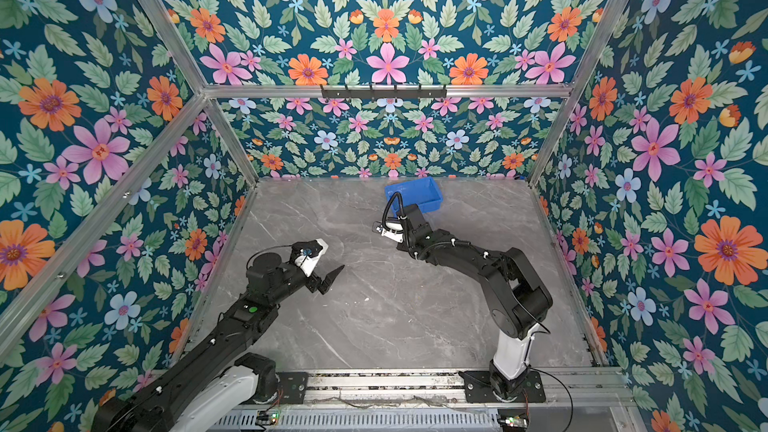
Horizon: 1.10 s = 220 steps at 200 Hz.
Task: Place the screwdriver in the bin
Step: 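Carry the screwdriver over the blue bin with the right gripper while the left arm shifts, then lower the screwdriver into the blue bin and open the right gripper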
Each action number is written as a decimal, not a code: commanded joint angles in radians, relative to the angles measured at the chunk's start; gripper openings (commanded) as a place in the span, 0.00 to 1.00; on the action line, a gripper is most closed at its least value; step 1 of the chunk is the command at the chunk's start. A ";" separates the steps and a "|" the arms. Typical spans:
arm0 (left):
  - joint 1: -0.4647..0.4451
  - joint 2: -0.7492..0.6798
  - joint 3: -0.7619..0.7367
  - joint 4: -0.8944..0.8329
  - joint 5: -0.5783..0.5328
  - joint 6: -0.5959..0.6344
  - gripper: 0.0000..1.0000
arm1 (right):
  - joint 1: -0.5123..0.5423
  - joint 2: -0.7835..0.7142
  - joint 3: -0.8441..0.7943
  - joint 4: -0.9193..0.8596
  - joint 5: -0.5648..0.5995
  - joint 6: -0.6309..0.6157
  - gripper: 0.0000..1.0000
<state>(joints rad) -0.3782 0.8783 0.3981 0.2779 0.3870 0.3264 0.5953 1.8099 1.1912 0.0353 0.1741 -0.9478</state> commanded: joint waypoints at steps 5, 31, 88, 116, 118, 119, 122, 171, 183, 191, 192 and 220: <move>-0.020 0.020 -0.001 0.094 0.007 -0.041 1.00 | -0.021 0.044 0.033 0.155 -0.004 -0.132 0.00; -0.039 0.052 -0.005 0.156 -0.012 -0.060 1.00 | -0.051 0.100 0.071 0.229 -0.010 -0.182 0.00; -0.070 0.127 0.009 0.257 -0.010 -0.100 1.00 | -0.136 0.214 0.147 0.369 -0.078 -0.246 0.00; -0.091 0.136 -0.002 0.279 -0.020 -0.117 1.00 | -0.178 0.255 0.186 0.381 -0.119 -0.247 0.02; -0.091 0.137 -0.003 0.280 -0.020 -0.117 1.00 | -0.181 0.259 0.189 0.380 -0.121 -0.247 0.02; -0.092 0.137 -0.003 0.280 -0.021 -0.118 1.00 | -0.183 0.259 0.192 0.379 -0.122 -0.247 0.02; -0.093 0.136 -0.004 0.280 -0.020 -0.120 1.00 | -0.185 0.264 0.196 0.374 -0.125 -0.247 0.03; -0.100 0.144 -0.008 0.276 -0.023 -0.124 1.00 | -0.217 0.332 0.289 0.289 -0.158 -0.230 0.04; -0.100 0.147 -0.005 0.274 -0.021 -0.124 1.00 | -0.221 0.350 0.313 0.274 -0.166 -0.225 0.04; -0.102 0.150 -0.003 0.274 -0.019 -0.124 1.00 | -0.221 0.360 0.332 0.256 -0.174 -0.215 0.04; -0.102 0.150 -0.002 0.274 -0.018 -0.124 1.00 | -0.222 0.360 0.334 0.254 -0.174 -0.213 0.04; -0.103 0.156 0.001 0.271 -0.016 -0.123 1.00 | -0.225 0.397 0.380 0.215 -0.198 -0.207 0.04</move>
<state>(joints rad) -0.4797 1.0313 0.3916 0.5251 0.3668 0.2081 0.3706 2.1872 1.5402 0.2813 0.0135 -1.1610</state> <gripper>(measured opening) 0.998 0.140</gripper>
